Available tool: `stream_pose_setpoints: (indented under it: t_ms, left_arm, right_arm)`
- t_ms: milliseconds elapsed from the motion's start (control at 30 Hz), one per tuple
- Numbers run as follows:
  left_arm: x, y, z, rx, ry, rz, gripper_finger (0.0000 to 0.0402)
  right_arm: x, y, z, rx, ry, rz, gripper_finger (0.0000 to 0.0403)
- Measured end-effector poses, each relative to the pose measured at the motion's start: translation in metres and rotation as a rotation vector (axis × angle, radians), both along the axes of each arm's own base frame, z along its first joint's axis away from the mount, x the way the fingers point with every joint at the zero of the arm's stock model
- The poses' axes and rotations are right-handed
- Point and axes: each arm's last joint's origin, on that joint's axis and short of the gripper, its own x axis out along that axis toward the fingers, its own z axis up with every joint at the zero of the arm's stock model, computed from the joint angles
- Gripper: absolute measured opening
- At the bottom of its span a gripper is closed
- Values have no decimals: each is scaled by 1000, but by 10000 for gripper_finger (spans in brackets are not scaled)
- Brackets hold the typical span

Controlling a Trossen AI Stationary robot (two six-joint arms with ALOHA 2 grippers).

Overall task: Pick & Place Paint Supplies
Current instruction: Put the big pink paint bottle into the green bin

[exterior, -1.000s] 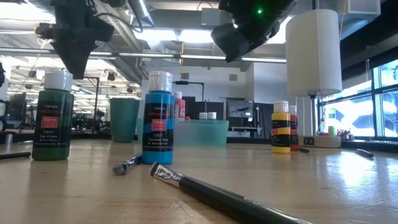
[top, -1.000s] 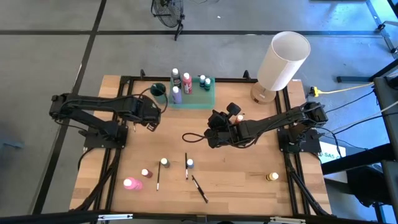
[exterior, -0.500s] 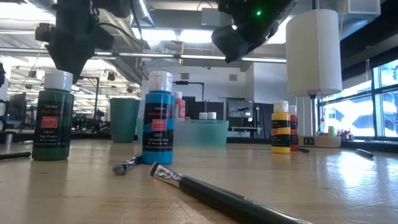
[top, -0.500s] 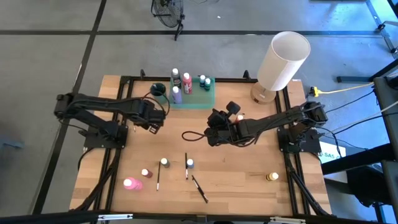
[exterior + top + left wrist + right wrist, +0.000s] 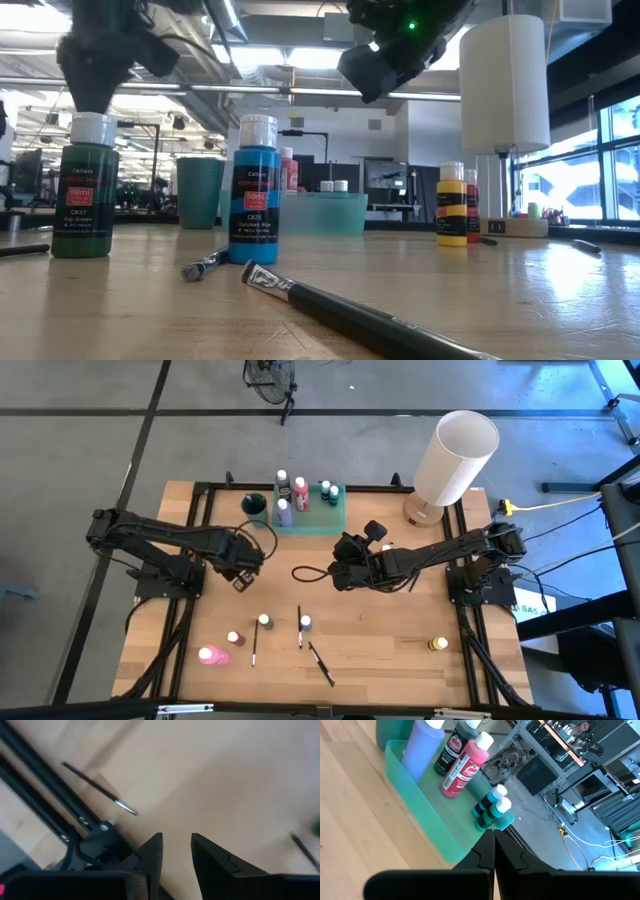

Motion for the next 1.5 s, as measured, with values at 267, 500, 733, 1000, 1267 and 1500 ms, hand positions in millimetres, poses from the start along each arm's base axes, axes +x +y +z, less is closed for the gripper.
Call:
stream_pose_setpoints:
  t_ms: [267, 500, 733, 1000, 1267, 1500]
  left_arm:
    - [-12, -27, 9, -42, -51, -251, 91]
    - [-14, -35, 10, -36, -52, -335, 96]
    - [-14, -35, 10, -10, -57, -326, 147]
    - [-15, -39, 11, -166, -41, -341, 208]
    - [-12, -52, 57, -319, -187, -413, 214]
    - [-22, -77, 68, -306, -228, -189, 216]
  right_arm:
    - [1, 0, 0, 21, -3, 11, 1]
    - [2, 1, -1, 63, -5, 37, 1]
    - [2, 1, -1, 63, -5, 36, 1]
    - [2, 1, -1, 61, 0, 38, 1]
    - [2, 1, -1, 60, -1, 38, 1]
    - [2, 1, -1, 69, 3, 44, 1]
